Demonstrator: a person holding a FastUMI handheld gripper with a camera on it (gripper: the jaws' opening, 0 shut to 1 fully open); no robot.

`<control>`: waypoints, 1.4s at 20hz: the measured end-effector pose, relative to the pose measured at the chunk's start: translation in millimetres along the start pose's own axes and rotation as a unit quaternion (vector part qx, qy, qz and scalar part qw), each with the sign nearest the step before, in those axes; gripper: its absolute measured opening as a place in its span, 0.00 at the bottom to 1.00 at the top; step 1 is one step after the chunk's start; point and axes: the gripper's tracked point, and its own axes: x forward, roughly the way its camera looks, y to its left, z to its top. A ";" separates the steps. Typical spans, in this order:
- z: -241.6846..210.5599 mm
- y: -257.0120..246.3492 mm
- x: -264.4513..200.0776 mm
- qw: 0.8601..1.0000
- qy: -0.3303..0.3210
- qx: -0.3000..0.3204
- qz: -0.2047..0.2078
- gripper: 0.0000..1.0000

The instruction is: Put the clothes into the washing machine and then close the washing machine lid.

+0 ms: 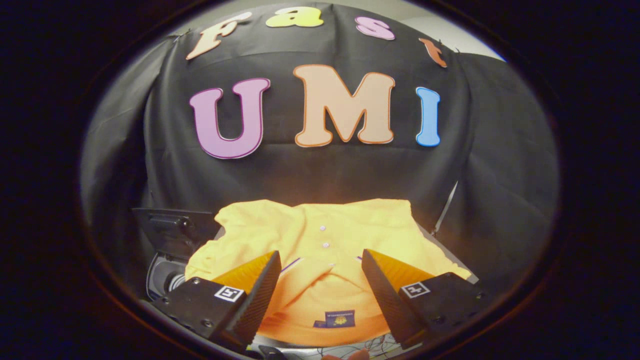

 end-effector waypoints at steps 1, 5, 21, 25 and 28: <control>-3.6 0.0 6.3 1.000 0.014 -0.002 -0.001 0.98; -17.9 -9.7 28.0 0.997 0.062 -0.033 -0.023 0.99; -4.5 20.3 16.8 0.999 0.036 0.030 0.008 0.02; 33.0 55.0 -2.2 0.998 -0.003 0.044 0.035 0.01; 52.5 88.9 -12.5 0.996 -0.012 0.061 0.066 0.01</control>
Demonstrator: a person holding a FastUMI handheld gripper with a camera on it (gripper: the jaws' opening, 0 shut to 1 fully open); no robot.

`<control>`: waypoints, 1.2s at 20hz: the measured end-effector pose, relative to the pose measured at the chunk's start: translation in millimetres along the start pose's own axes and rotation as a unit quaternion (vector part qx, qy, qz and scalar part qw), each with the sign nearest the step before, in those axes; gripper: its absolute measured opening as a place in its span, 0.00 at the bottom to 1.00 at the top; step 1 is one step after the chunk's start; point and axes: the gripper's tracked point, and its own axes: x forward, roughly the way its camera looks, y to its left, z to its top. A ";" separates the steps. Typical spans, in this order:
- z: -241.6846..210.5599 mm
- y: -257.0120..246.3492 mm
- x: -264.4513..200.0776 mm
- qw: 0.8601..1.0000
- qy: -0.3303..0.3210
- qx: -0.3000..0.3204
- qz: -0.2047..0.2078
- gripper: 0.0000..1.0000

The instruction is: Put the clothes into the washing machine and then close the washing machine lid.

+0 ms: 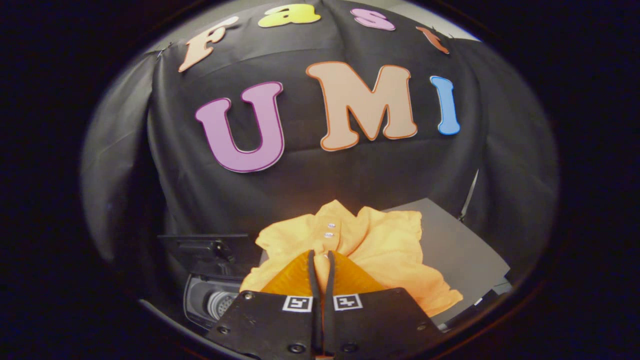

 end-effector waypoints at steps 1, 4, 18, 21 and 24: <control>5.5 15.8 0.4 1.000 -0.003 -0.006 0.011 0.01; 9.8 63.2 -3.3 0.999 -0.003 -0.032 0.042 0.01; -35.9 249.7 22.4 0.985 0.026 -0.053 0.165 0.01; -56.7 270.7 32.5 0.982 0.033 -0.068 0.170 0.01; -70.1 284.6 43.5 0.981 0.035 -0.060 0.179 0.01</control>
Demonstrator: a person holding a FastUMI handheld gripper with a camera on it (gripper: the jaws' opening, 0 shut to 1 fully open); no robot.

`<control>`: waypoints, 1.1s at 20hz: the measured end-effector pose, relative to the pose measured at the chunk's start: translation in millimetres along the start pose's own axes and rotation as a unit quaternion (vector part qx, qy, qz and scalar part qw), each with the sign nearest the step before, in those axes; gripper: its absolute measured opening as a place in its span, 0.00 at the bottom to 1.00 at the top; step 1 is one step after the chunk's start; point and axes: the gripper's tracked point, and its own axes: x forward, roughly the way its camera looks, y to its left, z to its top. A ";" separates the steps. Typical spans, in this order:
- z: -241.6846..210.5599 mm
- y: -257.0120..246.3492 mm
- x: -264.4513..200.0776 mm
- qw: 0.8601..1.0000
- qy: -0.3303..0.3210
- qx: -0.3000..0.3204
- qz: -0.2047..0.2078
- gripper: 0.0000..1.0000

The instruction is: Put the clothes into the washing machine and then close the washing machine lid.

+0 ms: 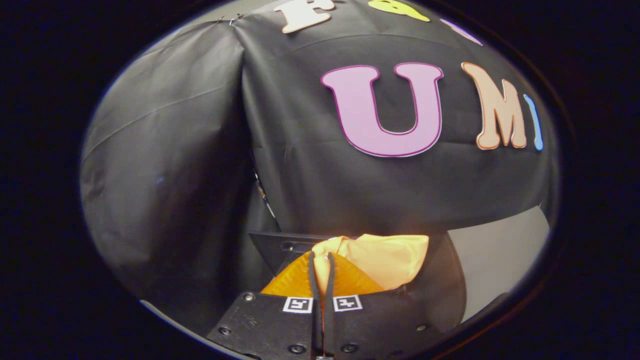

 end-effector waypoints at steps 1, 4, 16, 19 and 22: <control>-5.8 3.4 5.5 1.000 0.005 -0.002 0.001 0.01; -23.9 11.0 21.5 1.000 0.016 0.007 0.009 0.01; -72.4 15.6 58.4 1.000 0.023 0.008 -0.005 0.01; -75.1 12.0 58.1 1.000 0.018 0.014 -0.015 0.06; -84.0 4.9 58.2 0.999 0.024 0.025 -0.022 0.22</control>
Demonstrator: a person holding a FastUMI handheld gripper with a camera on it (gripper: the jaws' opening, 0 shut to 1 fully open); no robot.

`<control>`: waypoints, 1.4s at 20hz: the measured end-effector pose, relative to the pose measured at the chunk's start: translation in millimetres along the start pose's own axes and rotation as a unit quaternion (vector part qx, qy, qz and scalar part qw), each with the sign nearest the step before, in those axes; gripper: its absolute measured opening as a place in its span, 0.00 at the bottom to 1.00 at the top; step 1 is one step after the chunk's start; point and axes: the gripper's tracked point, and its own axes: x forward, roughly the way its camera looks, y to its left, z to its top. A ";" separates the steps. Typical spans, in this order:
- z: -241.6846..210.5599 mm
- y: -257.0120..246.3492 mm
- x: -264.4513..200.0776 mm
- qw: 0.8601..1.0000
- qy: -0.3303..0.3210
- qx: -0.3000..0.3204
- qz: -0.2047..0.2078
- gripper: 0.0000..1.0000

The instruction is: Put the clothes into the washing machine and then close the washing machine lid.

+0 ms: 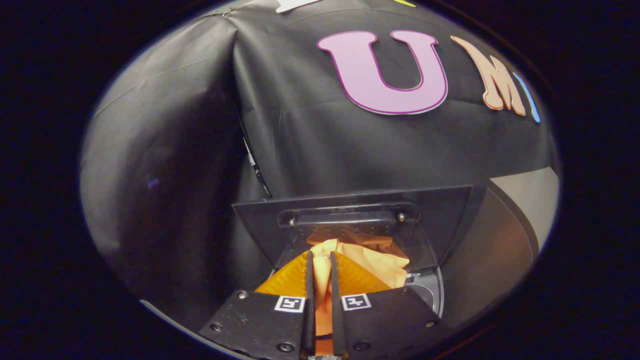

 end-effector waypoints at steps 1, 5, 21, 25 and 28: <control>2.5 -5.0 0.4 1.000 -0.011 0.008 -0.010 0.33; 16.0 -11.1 -11.5 0.999 -0.039 0.032 -0.005 0.75; 103.6 -11.8 29.0 0.988 -0.128 -0.051 -0.067 0.97; 106.0 -11.8 63.6 0.989 -0.116 -0.049 -0.076 0.97; 104.5 -17.9 83.9 0.988 -0.106 -0.057 -0.093 0.97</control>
